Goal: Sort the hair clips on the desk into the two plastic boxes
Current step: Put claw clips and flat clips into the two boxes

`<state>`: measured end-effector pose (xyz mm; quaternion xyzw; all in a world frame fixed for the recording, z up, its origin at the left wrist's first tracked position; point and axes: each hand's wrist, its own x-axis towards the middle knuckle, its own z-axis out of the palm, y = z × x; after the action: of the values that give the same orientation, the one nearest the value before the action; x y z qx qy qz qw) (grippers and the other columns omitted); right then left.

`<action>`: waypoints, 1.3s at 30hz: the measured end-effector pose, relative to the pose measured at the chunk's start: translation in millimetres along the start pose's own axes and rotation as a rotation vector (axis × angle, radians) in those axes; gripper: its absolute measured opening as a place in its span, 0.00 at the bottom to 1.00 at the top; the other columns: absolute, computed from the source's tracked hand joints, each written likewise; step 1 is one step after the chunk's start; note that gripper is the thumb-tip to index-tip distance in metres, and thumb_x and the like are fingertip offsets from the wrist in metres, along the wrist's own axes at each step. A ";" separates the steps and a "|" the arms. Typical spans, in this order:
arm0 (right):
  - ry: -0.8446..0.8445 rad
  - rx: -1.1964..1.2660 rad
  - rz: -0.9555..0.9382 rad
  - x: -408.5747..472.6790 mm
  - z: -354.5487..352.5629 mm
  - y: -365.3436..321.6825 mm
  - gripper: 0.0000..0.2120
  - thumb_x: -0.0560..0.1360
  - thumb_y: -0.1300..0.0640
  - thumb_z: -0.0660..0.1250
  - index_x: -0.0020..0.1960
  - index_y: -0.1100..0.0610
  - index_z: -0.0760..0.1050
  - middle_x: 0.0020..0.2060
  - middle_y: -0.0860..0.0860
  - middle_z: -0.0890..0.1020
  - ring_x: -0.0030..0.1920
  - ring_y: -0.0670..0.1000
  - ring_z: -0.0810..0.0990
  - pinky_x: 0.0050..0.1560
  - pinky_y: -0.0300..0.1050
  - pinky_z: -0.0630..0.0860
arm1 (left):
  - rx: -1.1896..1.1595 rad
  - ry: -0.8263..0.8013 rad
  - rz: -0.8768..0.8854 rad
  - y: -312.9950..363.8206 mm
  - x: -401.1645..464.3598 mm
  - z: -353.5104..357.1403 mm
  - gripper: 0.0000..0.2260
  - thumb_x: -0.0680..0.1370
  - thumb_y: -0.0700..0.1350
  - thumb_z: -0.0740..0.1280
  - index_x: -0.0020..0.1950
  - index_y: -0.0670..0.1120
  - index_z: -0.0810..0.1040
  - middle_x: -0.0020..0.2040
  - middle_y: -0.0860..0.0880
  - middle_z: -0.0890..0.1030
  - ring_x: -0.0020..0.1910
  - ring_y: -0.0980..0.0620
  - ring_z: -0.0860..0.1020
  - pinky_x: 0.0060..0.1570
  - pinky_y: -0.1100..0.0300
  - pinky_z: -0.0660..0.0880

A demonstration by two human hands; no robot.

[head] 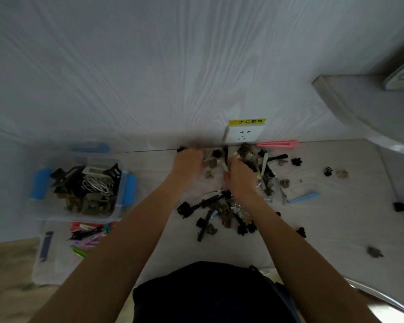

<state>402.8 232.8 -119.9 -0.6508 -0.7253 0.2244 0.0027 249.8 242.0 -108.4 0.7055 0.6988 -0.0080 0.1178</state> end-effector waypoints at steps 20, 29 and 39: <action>0.205 0.589 0.178 -16.5 -15.2 2.0 0.09 0.75 0.59 0.66 0.53 0.60 0.74 0.40 0.51 0.77 0.42 0.51 0.75 0.43 0.41 0.68 | -0.318 -0.023 0.042 -1.9 -36.1 9.9 0.11 0.78 0.42 0.62 0.58 0.43 0.76 0.50 0.42 0.78 0.48 0.43 0.77 0.46 0.56 0.69; 0.245 0.752 0.151 -72.6 -24.6 -23.4 0.09 0.76 0.55 0.65 0.44 0.60 0.68 0.32 0.48 0.71 0.33 0.48 0.70 0.34 0.42 0.66 | -0.600 0.151 0.186 -23.0 -91.6 -29.4 0.11 0.80 0.43 0.59 0.60 0.44 0.75 0.47 0.48 0.82 0.42 0.50 0.79 0.42 0.58 0.74; -0.023 0.998 -0.043 -135.8 -10.9 -124.6 0.03 0.76 0.62 0.65 0.49 0.59 0.71 0.44 0.57 0.81 0.45 0.54 0.81 0.48 0.47 0.78 | -0.567 0.237 0.160 -135.2 -221.9 -55.7 0.15 0.78 0.49 0.59 0.59 0.44 0.78 0.47 0.52 0.79 0.42 0.64 0.73 0.41 0.78 0.68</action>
<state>309.3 101.4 -30.0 -0.5526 -0.5427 0.5511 0.3105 102.5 32.9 -36.1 0.6934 0.6243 0.2788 0.2276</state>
